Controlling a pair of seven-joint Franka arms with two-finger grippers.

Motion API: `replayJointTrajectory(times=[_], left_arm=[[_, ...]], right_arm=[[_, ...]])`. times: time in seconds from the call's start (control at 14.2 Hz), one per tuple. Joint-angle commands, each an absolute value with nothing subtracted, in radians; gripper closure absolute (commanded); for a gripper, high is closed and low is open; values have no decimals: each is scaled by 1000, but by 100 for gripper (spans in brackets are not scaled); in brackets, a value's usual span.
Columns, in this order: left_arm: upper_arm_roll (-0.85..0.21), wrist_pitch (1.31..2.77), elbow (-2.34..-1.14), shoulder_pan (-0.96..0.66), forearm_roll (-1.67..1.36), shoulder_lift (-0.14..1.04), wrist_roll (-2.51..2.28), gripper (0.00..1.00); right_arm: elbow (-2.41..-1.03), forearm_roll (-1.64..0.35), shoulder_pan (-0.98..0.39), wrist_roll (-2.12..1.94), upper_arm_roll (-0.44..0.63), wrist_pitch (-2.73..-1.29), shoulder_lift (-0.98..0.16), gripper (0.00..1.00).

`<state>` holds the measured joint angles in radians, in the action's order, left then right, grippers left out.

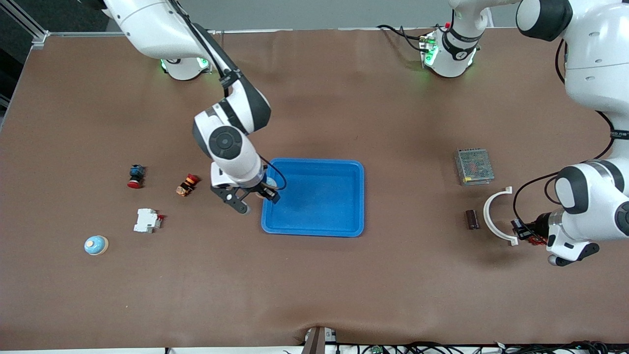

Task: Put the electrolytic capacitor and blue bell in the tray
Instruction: 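Move the bell and capacitor over the blue tray with both grippers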

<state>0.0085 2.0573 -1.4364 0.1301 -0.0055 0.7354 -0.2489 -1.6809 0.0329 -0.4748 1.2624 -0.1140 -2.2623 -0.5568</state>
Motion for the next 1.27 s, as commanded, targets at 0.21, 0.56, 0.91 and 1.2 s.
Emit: replayJointTrajectory(times=[0.21,0.56,0.91,1.2], left_arm=[[5,1908,-1344,5,0,713,-518,100],[-6,1902,-1342,-147,0,700,-846,100],[-2,1901,-1342,-297,0,681,-1154,100],[-3,1902,-1345,-409,0,684,-1366,100]], right_arm=[[-1687,21,-561,1391,-104,-2365,-635,100],[-1710,25,-603,1416,-103,-2396,-658,100],[-1793,38,-607,1414,-101,-2482,-658,100],[-1821,40,-611,1414,-101,-2497,-657,100]])
